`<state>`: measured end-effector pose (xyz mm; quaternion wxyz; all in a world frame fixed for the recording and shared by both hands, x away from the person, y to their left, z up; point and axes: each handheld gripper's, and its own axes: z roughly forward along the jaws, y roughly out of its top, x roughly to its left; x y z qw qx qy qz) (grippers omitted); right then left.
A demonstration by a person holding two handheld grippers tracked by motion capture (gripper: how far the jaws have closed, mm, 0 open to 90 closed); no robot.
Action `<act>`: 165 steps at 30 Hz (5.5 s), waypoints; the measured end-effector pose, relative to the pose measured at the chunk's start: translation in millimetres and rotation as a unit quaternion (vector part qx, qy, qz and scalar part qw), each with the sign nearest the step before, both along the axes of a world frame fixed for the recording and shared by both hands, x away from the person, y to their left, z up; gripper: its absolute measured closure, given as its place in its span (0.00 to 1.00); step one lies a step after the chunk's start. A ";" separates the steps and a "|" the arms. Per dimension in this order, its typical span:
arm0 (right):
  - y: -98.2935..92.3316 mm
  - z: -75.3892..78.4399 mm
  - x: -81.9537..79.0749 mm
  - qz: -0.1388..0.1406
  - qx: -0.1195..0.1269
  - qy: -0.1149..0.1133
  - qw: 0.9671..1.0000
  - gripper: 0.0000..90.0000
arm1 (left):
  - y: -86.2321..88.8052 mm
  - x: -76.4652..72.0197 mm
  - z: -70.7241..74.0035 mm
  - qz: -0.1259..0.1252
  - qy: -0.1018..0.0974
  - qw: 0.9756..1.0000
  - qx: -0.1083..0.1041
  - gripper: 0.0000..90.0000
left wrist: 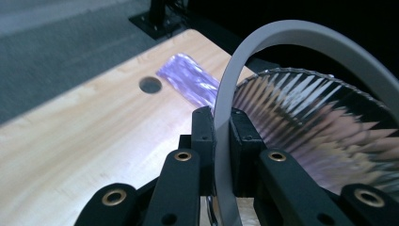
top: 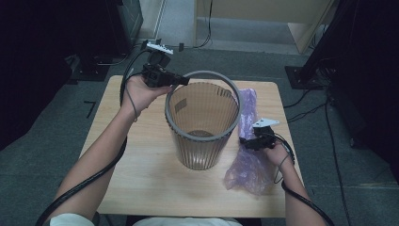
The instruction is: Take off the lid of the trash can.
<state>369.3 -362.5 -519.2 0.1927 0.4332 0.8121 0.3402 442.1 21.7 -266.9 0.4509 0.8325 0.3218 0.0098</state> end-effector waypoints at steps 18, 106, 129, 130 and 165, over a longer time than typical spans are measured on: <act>-4.4 7.5 -0.3 -0.008 0.032 -0.009 0.999 0.18 | 22.8 2.4 11.9 0.005 0.077 0.997 -0.007 0.93; -8.6 14.2 2.1 -0.014 0.038 -0.014 0.999 0.17 | 151.2 -25.3 8.0 0.053 0.098 0.994 -0.009 0.92; -9.3 15.2 5.6 -0.015 0.058 -0.010 0.998 0.18 | 189.7 -34.2 5.8 0.079 0.103 0.991 -0.004 0.92; -8.9 15.8 5.5 -0.016 0.060 -0.010 0.998 0.18 | 191.7 -35.0 5.7 0.079 0.103 0.992 -0.004 0.92; -17.4 14.7 12.4 -0.010 0.042 -0.021 0.999 0.18 | 235.9 -46.7 -46.9 0.130 0.111 0.985 -0.007 0.92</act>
